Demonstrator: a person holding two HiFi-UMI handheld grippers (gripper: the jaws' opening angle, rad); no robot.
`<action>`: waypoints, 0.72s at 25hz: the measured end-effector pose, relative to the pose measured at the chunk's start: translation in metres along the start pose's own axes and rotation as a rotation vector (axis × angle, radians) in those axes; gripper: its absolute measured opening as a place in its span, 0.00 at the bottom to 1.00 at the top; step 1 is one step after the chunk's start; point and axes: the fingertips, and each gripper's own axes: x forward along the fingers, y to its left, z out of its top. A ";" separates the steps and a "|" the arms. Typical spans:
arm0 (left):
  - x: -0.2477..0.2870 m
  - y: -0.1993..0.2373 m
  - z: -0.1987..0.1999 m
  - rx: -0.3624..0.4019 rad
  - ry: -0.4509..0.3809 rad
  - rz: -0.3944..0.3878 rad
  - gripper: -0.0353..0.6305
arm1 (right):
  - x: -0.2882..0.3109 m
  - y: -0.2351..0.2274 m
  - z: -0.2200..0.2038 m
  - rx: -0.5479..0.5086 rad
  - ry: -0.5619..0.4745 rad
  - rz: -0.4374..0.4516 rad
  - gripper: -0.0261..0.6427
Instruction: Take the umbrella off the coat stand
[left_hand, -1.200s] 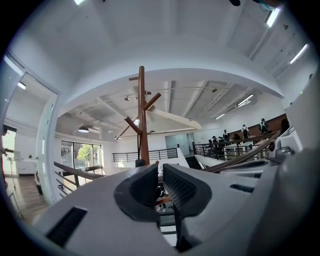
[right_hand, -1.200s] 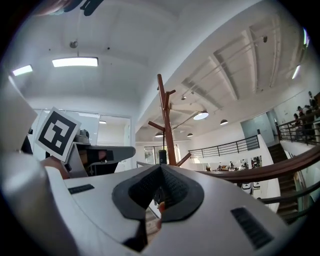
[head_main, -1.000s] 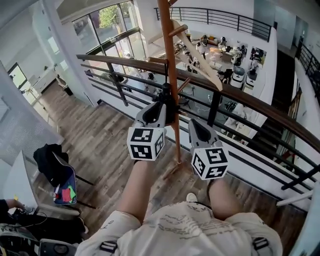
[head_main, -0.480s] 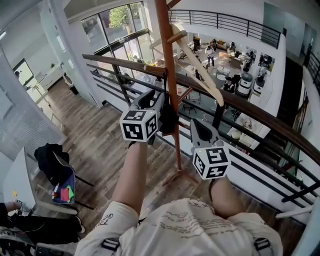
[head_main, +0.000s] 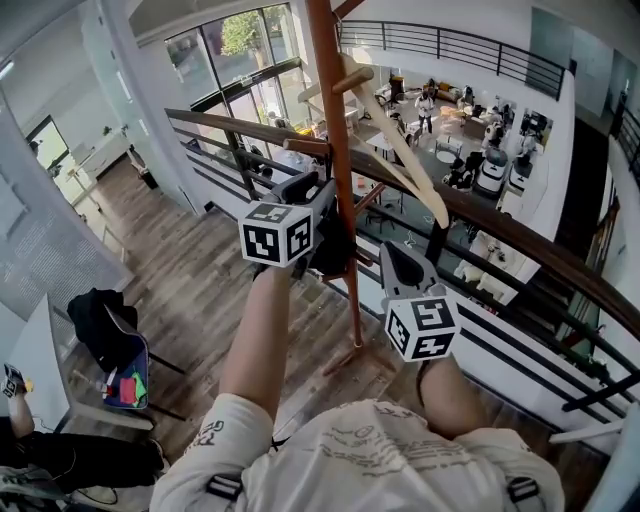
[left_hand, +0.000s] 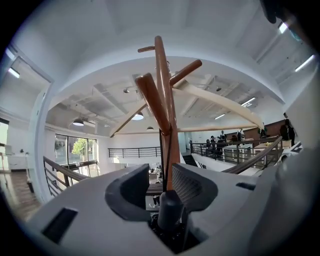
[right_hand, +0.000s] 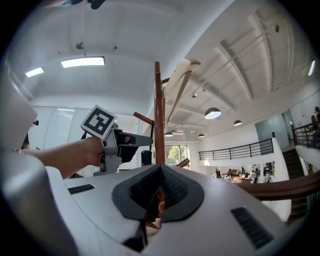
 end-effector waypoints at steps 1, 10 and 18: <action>0.002 -0.002 -0.002 0.009 0.008 -0.001 0.24 | 0.000 -0.001 -0.001 0.001 0.002 0.001 0.03; 0.009 -0.008 -0.008 -0.006 0.050 -0.064 0.06 | 0.001 -0.007 -0.009 0.008 0.015 -0.001 0.03; 0.004 -0.004 -0.009 0.026 0.032 0.017 0.06 | 0.001 -0.005 -0.006 0.009 0.005 0.017 0.03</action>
